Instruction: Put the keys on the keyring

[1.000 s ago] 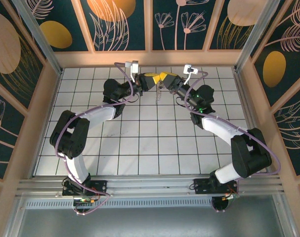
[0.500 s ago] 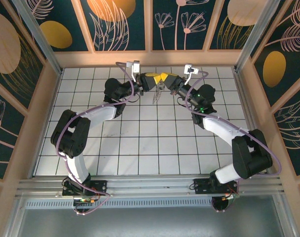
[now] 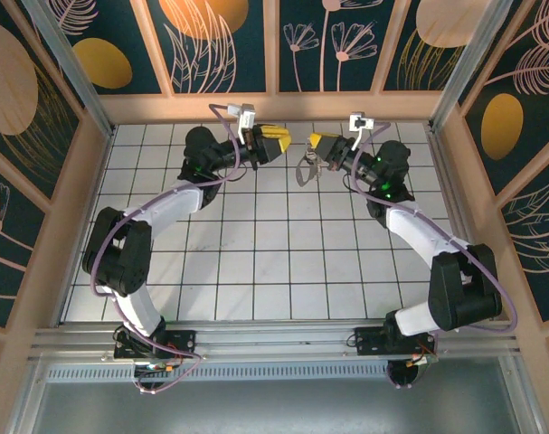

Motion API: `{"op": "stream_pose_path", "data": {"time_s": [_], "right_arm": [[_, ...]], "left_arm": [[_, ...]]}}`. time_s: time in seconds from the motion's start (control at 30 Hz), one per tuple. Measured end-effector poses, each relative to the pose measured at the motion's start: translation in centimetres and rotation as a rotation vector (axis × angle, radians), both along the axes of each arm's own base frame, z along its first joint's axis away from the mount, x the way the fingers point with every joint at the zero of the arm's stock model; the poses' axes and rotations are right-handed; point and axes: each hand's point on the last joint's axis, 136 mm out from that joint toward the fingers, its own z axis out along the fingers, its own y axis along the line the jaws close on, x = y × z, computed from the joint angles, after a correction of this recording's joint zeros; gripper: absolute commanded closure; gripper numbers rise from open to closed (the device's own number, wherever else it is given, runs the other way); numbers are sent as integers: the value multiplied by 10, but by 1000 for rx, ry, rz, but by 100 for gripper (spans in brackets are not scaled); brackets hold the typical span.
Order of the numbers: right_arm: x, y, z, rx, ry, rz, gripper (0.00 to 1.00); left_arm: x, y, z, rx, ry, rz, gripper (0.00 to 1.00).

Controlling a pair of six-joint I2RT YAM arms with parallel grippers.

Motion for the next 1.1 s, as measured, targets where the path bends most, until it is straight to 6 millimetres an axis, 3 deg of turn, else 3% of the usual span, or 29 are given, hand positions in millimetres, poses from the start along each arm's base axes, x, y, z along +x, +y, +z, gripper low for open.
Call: {"op": "stream_pose_path", "data": {"time_s": [0.3,0.67,1.1], "right_arm": [[-15,10,16,-113,-98,145,100],[-18,21,-11,-154,-47,254,100],[-22,28,-7,-154,-59,279,100]], "left_arm": [[-1,-5,-6,106,-44,-75,68],[-2,-13,-25,150,-24,-162,67],[-7,-18,-34,152,11,-217,67]]}}
